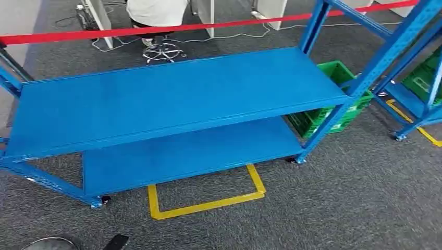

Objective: Take the parts from the cabinet and place them on the table.

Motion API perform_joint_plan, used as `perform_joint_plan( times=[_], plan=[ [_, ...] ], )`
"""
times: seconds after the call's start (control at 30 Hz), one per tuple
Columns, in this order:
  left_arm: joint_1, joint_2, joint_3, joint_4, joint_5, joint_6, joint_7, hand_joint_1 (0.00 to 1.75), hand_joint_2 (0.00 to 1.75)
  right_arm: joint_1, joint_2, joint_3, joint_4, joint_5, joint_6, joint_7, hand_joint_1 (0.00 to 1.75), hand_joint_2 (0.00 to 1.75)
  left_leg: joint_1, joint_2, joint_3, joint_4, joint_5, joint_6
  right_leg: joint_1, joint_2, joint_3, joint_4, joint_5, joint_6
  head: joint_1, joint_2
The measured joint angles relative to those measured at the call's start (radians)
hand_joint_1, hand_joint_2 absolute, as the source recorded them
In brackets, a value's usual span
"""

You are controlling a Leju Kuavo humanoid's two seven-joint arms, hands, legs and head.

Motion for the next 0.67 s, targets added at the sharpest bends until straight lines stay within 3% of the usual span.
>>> perform_joint_plan(
  times=[0.03, 0.07, 0.1, 0.13, 0.17, 0.27, 0.3, 0.33, 0.37, 0.4, 0.47, 0.5, 0.53, 0.57, 0.6, 0.63, 0.67],
  plan=[
    [0.005, 0.0, 0.004, 0.0, 0.001, 0.0, 0.002, 0.0, 0.0, 0.003, 0.0, 0.0, 0.0, 0.0, 0.0, -0.001, 0.0, 0.0, 0.001, -0.017, 0.021, 0.0, -0.015, -0.002, 0.0, 0.001, -0.012, -0.037, 0.01, -0.001, 0.001, 0.0],
    [0.007, 0.0, 0.007, 0.0, 0.002, 0.0, 0.002, 0.0, 0.0, 0.004, 0.0, 0.0, 0.0, -0.001, -0.001, -0.001, 0.0, 0.0, 0.002, -0.033, 0.043, 0.0, -0.03, -0.006, 0.0, 0.007, -0.015, -0.095, 0.045, -0.002, 0.0, 0.0],
    [0.007, 0.0, 0.011, 0.001, 0.003, 0.0, 0.002, 0.0, 0.0, 0.005, 0.0, 0.0, 0.0, -0.002, -0.002, -0.001, 0.0, 0.0, 0.004, -0.046, 0.061, 0.0, -0.046, -0.01, -0.003, 0.027, -0.019, -0.163, 0.13, -0.002, 0.001, 0.0],
    [0.009, 0.0, 0.014, 0.002, 0.004, 0.0, 0.002, 0.0, 0.0, 0.012, 0.0, 0.0, 0.003, -0.003, -0.002, -0.001, 0.0, 0.0, 0.005, -0.054, 0.068, 0.001, -0.058, -0.014, -0.009, 0.065, -0.027, -0.211, 0.261, -0.001, 0.005, 0.0],
    [0.01, 0.0, 0.016, 0.002, 0.004, 0.0, 0.002, 0.0, 0.0, 0.016, 0.0, 0.0, 0.006, -0.003, -0.003, -0.002, 0.0, 0.0, 0.003, -0.074, 0.079, 0.003, -0.07, -0.022, -0.003, 0.064, -0.03, -0.225, 0.29, -0.016, 0.006, 0.0],
    [0.009, 0.0, 0.019, 0.002, 0.005, 0.0, 0.003, 0.0, 0.0, 0.007, 0.0, -0.001, 0.005, -0.004, -0.003, -0.001, 0.0, 0.0, 0.008, -0.082, 0.096, -0.02, -0.066, -0.039, 0.007, 0.038, 0.002, -0.24, 0.271, -0.043, 0.0, 0.0],
    [0.004, 0.003, 0.02, 0.002, 0.005, 0.0, 0.003, 0.0, 0.0, 0.003, 0.0, -0.001, 0.005, -0.004, -0.005, -0.002, 0.0, 0.0, 0.006, -0.073, 0.091, -0.003, -0.057, -0.044, -0.001, 0.033, 0.02, -0.25, 0.267, -0.049, 0.001, 0.0],
    [0.001, 0.0, 0.02, 0.002, 0.005, 0.0, 0.003, 0.0, 0.0, 0.002, -0.001, -0.001, 0.005, -0.005, -0.005, -0.003, 0.0, 0.0, 0.001, -0.018, 0.064, 0.05, -0.037, -0.056, -0.001, 0.03, 0.043, -0.26, 0.266, -0.054, -0.003, 0.0],
    [-0.005, 0.0, 0.021, 0.002, 0.007, 0.002, 0.005, 0.0, 0.0, 0.003, -0.001, -0.001, 0.006, -0.006, -0.005, -0.005, 0.0, 0.0, 0.001, 0.018, 0.022, 0.115, -0.04, -0.065, -0.001, 0.02, 0.061, -0.271, 0.26, -0.06, -0.008, 0.0],
    [-0.007, -0.001, 0.021, 0.002, 0.008, 0.003, 0.01, 0.0, 0.0, 0.003, 0.0, -0.001, 0.006, -0.006, -0.005, -0.006, 0.0, 0.0, 0.003, 0.038, -0.026, 0.179, -0.067, -0.072, 0.001, 0.013, 0.081, -0.28, 0.251, -0.064, -0.006, 0.0],
    [-0.004, -0.001, 0.022, 0.002, 0.009, 0.003, 0.019, 0.0, 0.0, 0.008, 0.0, -0.001, 0.006, -0.008, -0.004, -0.009, 0.0, 0.0, 0.003, 0.047, -0.098, 0.249, -0.147, -0.075, 0.001, 0.005, 0.12, -0.296, 0.231, -0.066, -0.007, 0.0],
    [-0.002, 0.0, 0.022, 0.002, 0.009, 0.005, 0.022, 0.0, 0.0, 0.011, 0.0, -0.001, 0.006, -0.01, -0.004, -0.012, 0.0, 0.0, 0.003, 0.047, -0.119, 0.247, -0.165, -0.073, 0.001, 0.005, 0.139, -0.302, 0.221, -0.066, -0.007, 0.0],
    [-0.001, 0.001, 0.023, 0.002, 0.009, 0.006, 0.024, 0.0, 0.0, 0.011, 0.0, -0.002, 0.006, -0.013, -0.004, -0.016, 0.0, 0.0, 0.002, 0.047, -0.128, 0.221, -0.146, -0.068, 0.001, 0.005, 0.159, -0.306, 0.21, -0.066, -0.007, 0.0],
    [-0.001, 0.002, 0.023, 0.002, 0.009, 0.005, 0.024, 0.0, 0.0, 0.01, 0.0, -0.002, 0.006, -0.016, -0.004, -0.017, 0.0, 0.0, 0.001, 0.048, -0.125, 0.169, -0.093, -0.063, 0.001, 0.004, 0.176, -0.308, 0.199, -0.065, -0.008, 0.0],
    [-0.001, 0.002, 0.024, 0.002, 0.009, 0.006, 0.024, 0.0, 0.0, 0.009, 0.0, -0.002, 0.006, -0.022, -0.004, -0.019, 0.0, 0.0, -0.003, 0.049, -0.118, 0.096, -0.006, -0.054, 0.001, 0.004, 0.192, -0.309, 0.186, -0.063, -0.007, 0.0],
    [0.0, 0.002, 0.027, 0.003, 0.008, 0.007, 0.026, 0.0, 0.0, 0.011, 0.0, -0.003, 0.006, -0.028, -0.002, -0.02, 0.0, 0.0, -0.009, 0.06, -0.113, 0.025, 0.098, -0.042, 0.001, 0.002, 0.191, -0.311, 0.173, -0.058, -0.008, 0.0],
    [0.001, 0.003, 0.029, 0.003, 0.007, 0.009, 0.027, 0.0, 0.0, 0.01, 0.001, -0.006, 0.008, -0.03, -0.001, -0.021, 0.0, 0.0, -0.016, 0.071, -0.129, -0.032, 0.134, -0.036, 0.009, 0.004, 0.207, -0.296, 0.157, -0.052, -0.01, 0.0]
  ],
)
